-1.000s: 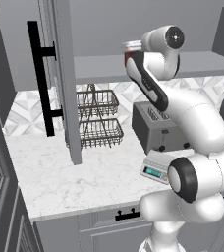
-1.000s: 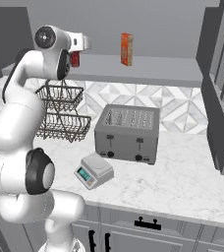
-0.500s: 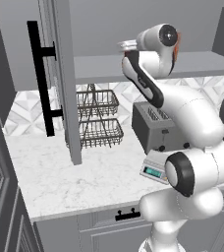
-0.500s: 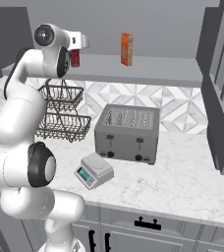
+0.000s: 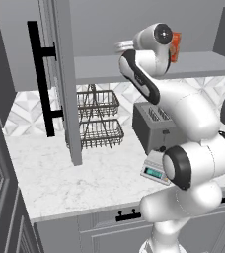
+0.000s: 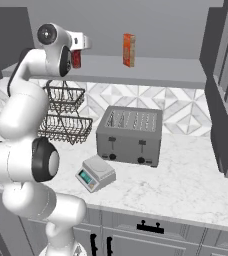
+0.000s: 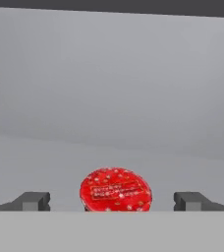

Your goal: Pick the yogurt and place it on the digital scale for weighing, and close the cabinet.

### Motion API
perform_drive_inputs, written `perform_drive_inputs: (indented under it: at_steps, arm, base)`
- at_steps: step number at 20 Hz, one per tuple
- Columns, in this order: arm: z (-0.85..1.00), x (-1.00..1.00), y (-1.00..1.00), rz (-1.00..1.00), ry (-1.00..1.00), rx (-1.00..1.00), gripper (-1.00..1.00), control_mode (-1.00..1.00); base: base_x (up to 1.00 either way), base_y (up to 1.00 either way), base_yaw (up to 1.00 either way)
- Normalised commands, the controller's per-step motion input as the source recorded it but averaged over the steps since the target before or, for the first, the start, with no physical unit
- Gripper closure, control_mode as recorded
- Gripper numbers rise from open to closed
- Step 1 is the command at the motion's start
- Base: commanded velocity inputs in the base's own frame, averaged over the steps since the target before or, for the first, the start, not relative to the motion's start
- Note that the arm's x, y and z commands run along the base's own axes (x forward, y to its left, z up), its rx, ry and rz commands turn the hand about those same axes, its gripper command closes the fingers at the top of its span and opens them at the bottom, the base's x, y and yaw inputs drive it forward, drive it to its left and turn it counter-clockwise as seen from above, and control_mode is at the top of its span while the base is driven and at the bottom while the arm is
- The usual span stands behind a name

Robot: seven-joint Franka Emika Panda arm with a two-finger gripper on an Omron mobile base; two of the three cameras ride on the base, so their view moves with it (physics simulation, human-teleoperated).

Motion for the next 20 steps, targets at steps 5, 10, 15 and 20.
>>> perform_drive_inputs:
  at_steps: [5, 10, 15, 20]
  arm:
    - [-0.2, 0.06, 0.07, 0.0, 0.0, 0.0, -1.0, -1.0]
    - [-0.06, 0.1, 0.01, 0.0, 0.03, 0.0, -1.0, -1.0]
    - [-0.07, 0.23, 0.0, 0.0, 0.07, 0.0, -1.0, -1.0]
    - [-0.15, 0.1, 0.0, 0.0, 0.02, 0.0, 1.0, -1.0]
  base:
    - [0.0, 0.0, 0.0]
    - [0.0, 0.0, 0.0]
    - [0.0, 0.0, 0.0]
    - [0.0, 0.0, 0.0]
